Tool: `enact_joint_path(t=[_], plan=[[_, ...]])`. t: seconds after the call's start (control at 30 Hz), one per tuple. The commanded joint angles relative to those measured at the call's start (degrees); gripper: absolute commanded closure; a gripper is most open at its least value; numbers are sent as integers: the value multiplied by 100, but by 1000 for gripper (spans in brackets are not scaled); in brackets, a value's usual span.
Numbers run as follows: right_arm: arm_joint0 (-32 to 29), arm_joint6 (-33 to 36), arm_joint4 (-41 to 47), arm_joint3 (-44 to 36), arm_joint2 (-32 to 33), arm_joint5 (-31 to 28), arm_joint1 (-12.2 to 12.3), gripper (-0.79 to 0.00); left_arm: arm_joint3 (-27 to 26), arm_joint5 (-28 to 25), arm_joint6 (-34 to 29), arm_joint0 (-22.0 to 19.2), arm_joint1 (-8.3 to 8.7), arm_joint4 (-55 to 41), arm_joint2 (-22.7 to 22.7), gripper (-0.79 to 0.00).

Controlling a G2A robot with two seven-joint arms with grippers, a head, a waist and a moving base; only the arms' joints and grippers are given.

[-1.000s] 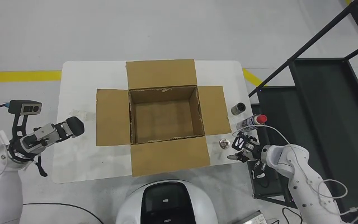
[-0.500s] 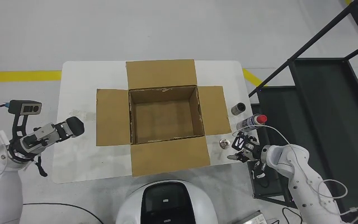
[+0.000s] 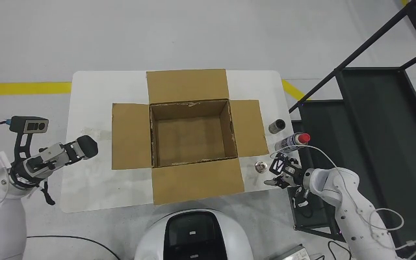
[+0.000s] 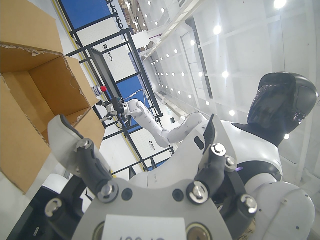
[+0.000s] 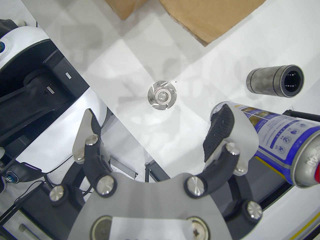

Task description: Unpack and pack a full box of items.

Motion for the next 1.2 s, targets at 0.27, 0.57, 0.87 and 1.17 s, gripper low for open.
enact_joint_path(t=[0.27,0.57,0.87,1.17], plan=[[154,13,-12,210,-214,82,-6,-785,0,0,0,0,0,0,0,-785],[610,-156,-234,801,-758,296,-35,-785,0,0,0,0,0,0,0,-785],[808,-535,-456,1322,-986,401,-32,-536,0,0,0,0,0,0,0,-785],[1107,-643,-486,1764,-1242,583,-54,-560,0,0,0,0,0,0,0,-785]])
